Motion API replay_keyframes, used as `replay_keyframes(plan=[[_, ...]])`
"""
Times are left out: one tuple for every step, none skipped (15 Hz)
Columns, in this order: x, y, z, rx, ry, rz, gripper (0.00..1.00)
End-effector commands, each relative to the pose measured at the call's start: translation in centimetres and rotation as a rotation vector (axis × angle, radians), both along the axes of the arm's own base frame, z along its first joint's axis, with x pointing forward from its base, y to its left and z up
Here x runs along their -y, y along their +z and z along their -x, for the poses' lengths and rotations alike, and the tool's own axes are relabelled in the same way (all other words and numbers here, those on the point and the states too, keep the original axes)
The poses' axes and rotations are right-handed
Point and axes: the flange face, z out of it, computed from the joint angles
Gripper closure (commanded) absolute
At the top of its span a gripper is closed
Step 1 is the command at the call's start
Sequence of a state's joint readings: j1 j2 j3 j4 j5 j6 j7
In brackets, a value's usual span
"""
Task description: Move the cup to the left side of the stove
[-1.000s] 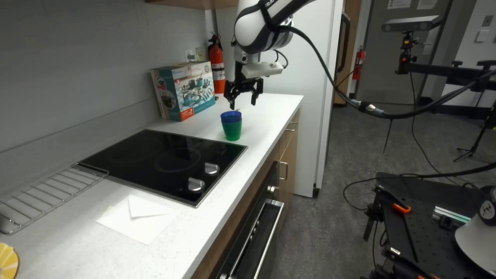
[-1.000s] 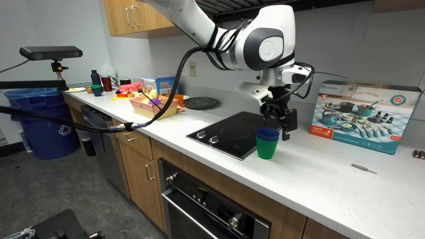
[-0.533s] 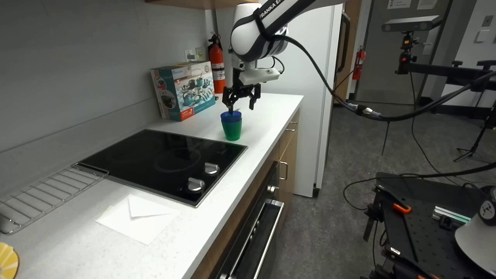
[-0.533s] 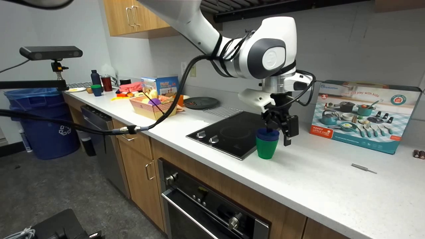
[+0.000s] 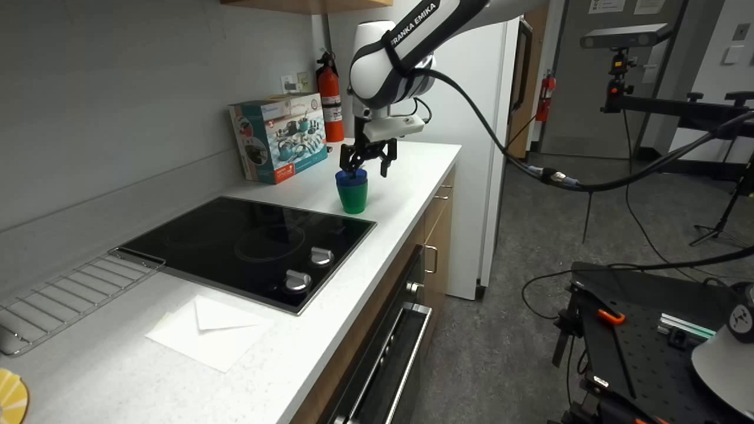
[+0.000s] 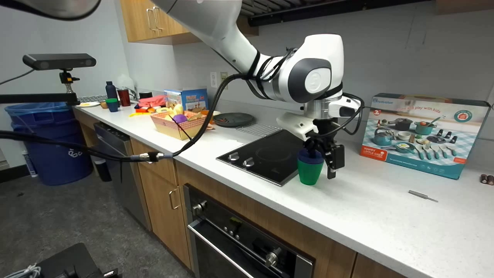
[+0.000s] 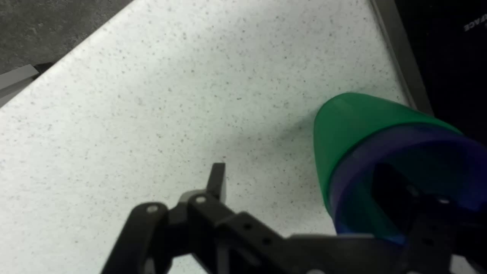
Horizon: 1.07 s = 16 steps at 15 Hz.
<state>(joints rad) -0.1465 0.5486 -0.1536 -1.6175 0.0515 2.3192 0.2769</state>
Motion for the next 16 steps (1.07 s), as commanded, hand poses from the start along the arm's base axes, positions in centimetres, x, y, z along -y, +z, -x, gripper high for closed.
replay_keyframes(plan=[[-0.1, -0.4, -0.8, 0.018, -0.013, 0.005, 0.32], [-0.2, -0.5, -0.8, 0.019, -0.013, 0.005, 0.42], [-0.2, -0.6, -0.8, 0.020, -0.014, 0.005, 0.49], [-0.3, -0.7, -0.8, 0.020, -0.015, 0.005, 0.58], [-0.4, -0.9, -0.8, 0.018, -0.013, 0.008, 0.65], [-0.5, -1.2, -0.8, 0.015, -0.010, 0.008, 0.73], [-0.6, -1.4, -0.8, 0.011, -0.009, 0.005, 0.80], [-0.8, -1.5, -0.7, 0.008, -0.006, 0.002, 0.87], [-0.9, -1.5, -0.7, 0.004, 0.000, 0.001, 0.95], [-1.2, -1.4, -0.8, 0.005, 0.008, -0.002, 0.99], [-1.5, -1.1, -0.9, 0.008, 0.017, -0.008, 1.00], [-1.7, -0.6, -1.0, 0.013, 0.024, -0.012, 1.00], [-2.1, -0.5, -1.1, 0.012, 0.033, -0.016, 0.98], [-2.4, -0.6, -1.1, 0.010, 0.046, -0.019, 0.98], [-2.8, -0.6, -1.2, 0.008, 0.058, -0.022, 0.98], [-3.3, -0.6, -1.2, 0.009, 0.069, -0.026, 0.98]])
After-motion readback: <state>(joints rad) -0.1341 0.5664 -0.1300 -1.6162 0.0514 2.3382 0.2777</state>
